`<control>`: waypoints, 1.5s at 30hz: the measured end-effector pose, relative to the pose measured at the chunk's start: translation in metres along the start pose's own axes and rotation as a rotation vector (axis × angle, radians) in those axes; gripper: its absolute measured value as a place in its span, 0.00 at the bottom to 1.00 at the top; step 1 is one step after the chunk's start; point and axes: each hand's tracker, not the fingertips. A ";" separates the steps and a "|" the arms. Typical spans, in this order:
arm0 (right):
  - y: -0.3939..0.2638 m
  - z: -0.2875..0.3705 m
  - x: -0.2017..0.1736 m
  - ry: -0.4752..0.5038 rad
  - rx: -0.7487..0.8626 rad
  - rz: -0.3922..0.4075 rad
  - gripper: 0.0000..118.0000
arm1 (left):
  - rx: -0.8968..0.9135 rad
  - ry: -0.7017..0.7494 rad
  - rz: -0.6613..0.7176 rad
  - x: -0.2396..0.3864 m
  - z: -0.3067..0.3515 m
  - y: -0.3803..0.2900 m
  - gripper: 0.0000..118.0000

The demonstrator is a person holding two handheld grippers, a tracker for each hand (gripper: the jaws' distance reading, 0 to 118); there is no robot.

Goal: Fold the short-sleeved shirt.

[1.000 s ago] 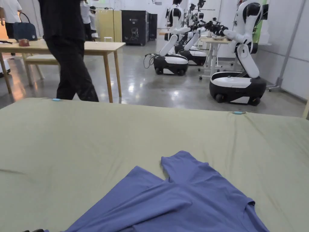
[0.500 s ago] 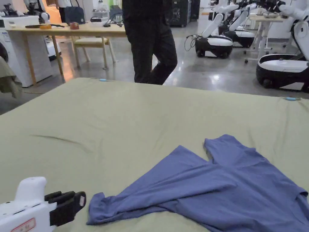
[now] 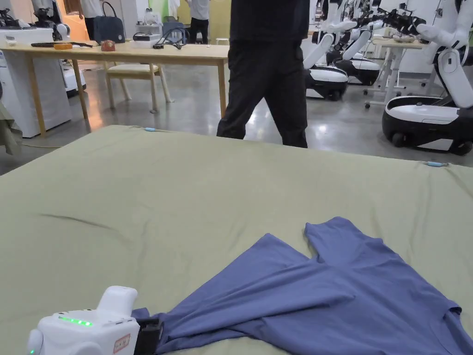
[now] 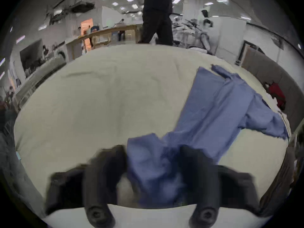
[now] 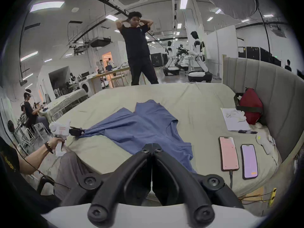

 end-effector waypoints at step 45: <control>0.118 -0.439 0.013 0.036 -0.309 0.192 0.04 | 0.049 -0.035 -0.138 0.028 0.029 -0.007 0.01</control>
